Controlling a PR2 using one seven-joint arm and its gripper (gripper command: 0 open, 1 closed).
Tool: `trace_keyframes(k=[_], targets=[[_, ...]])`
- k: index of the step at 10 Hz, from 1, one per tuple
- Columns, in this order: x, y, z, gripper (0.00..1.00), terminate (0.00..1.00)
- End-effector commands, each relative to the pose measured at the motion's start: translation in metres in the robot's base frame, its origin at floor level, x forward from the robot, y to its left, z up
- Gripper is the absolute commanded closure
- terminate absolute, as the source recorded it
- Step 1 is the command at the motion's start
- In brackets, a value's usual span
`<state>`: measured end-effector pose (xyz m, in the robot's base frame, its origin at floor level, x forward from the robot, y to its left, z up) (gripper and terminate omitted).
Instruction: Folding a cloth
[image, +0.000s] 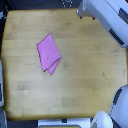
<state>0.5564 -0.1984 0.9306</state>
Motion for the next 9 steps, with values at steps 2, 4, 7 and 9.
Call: trace_keyframes(k=[2,4,7,9], targets=[[-0.009,-0.077,0.002,0.0,0.0],[-0.014,-0.096,0.003,0.0,0.0],[-0.021,-0.112,0.003,0.0,0.0],[-0.018,-0.107,-0.003,0.0,1.0]])
